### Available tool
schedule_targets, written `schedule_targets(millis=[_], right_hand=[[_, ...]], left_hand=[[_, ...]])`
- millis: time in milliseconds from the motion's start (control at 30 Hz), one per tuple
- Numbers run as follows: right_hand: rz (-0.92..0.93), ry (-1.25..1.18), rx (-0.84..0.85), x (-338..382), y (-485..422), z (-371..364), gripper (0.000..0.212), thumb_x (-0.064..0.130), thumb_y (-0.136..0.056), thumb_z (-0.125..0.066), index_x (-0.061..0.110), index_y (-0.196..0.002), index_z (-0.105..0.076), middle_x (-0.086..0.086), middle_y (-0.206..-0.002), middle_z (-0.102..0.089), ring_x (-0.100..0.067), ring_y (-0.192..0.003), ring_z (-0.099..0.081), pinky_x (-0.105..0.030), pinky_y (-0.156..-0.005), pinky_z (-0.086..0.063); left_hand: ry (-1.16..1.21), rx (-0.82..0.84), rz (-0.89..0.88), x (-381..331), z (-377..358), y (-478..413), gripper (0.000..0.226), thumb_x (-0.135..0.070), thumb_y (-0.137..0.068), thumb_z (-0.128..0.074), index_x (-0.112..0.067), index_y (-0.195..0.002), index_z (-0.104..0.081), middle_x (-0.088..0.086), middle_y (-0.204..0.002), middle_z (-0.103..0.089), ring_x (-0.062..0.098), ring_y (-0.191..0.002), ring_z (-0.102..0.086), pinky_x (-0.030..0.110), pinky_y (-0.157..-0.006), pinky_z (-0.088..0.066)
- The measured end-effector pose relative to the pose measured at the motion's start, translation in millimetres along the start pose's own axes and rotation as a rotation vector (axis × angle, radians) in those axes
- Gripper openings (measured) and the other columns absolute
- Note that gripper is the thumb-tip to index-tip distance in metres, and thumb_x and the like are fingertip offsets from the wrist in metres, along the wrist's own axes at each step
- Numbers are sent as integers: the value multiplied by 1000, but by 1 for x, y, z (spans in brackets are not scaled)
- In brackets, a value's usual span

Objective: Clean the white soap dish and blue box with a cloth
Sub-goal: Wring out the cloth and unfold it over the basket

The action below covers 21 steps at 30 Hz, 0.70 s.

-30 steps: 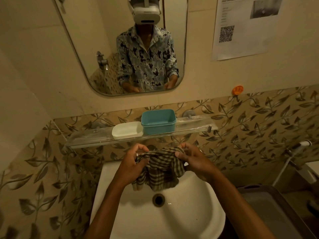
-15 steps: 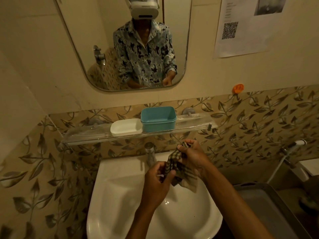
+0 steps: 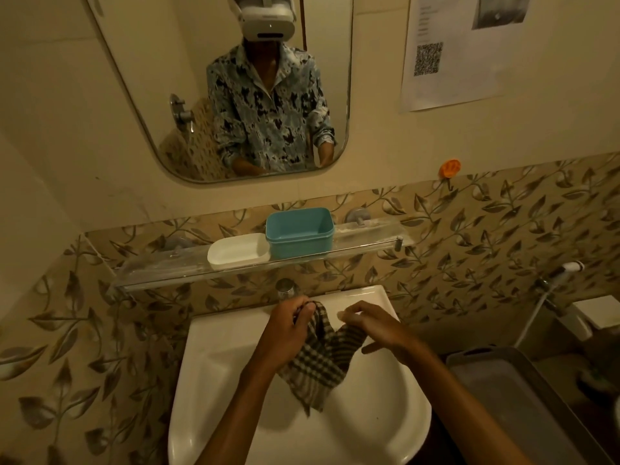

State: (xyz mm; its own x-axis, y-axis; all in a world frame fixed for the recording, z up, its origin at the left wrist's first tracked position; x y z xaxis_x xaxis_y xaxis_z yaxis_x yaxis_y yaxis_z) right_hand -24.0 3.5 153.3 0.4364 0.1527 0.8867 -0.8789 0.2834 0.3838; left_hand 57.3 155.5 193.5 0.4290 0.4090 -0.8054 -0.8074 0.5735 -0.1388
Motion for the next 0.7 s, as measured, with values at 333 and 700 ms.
schedule_targets(millis=[333,700], right_hand=[[557,167,24,36,7,-13,10,5,-87,-64,2,-94,-70,-15,-88,-70,-25,-79,-67,-38,-74,-59],[564,229,-97,27,20,53,15,9,-91,-58,5,-89,-72,-3,-82,-70,-11,-76,-64,-31,-70,-52]], left_hand=[[-24,78,11,-23,0,-4,27,-28,-92,-53,-26,-66,-61,-10,-64,-59,-3,-59,-53,20,-61,-41],[-68,403,-53,-3,-21,0,21,-43,-72,-73,-24,-72,-64,-5,-70,-65,9,-67,-61,30,-59,-49]])
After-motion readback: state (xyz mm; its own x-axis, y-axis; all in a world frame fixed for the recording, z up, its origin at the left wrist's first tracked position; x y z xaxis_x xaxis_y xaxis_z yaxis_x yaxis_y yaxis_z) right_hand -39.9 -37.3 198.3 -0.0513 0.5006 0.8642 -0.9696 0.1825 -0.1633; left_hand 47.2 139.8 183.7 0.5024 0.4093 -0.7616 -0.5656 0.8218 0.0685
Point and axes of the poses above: each hand's wrist, its own y-axis away from the middle knuckle, its own z-axis out of the back of the hand, x = y × z, the point moved 6 cm from there along -y, towards the middle knuckle
